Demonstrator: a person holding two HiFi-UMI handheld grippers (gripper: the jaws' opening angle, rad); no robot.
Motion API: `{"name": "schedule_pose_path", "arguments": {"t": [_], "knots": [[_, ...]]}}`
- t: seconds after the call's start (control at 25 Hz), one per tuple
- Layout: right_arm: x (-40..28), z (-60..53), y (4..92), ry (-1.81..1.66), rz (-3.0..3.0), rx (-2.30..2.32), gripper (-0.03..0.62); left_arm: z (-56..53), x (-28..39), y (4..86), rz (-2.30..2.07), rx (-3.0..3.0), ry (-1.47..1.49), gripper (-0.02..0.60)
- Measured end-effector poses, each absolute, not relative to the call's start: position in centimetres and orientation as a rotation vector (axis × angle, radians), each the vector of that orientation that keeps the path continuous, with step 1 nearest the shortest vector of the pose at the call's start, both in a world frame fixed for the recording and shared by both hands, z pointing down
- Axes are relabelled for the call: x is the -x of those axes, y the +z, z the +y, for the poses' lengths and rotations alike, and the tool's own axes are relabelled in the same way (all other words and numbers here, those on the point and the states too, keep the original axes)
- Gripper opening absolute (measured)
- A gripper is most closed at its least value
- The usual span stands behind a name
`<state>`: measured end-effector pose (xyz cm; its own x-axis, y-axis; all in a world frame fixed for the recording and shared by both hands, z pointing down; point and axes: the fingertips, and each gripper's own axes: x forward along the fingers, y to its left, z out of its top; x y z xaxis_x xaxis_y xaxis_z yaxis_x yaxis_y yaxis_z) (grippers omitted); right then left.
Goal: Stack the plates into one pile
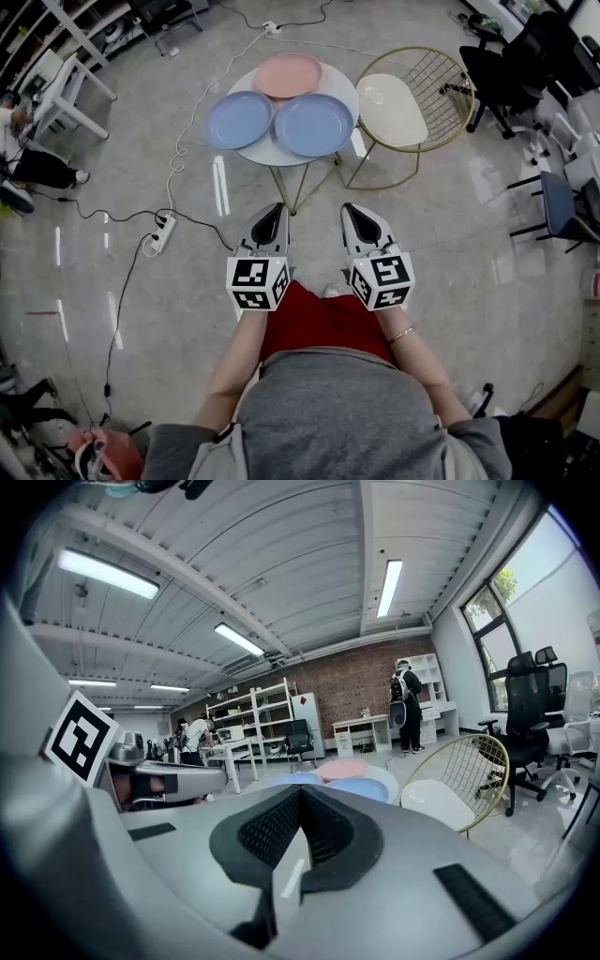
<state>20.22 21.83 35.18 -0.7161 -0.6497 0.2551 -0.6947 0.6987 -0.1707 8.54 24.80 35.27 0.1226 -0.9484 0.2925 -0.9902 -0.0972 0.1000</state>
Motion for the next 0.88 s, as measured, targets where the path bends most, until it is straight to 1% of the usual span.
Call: {"name": "schedule_pose_path", "arguments": {"t": [0.44,0.88], "knots": [[-22.5,21.1,34.7,0.33,-2.724,-1.147,0.028,25.1,-9.5,35.4,-1.914,-2.139,0.217,0.015],[-24.1,19.9,33.6,0.387,-2.758,-1.21,0.029,23.9,-9.6,34.3,-1.982,-2.167,0.245,0.015]]}}
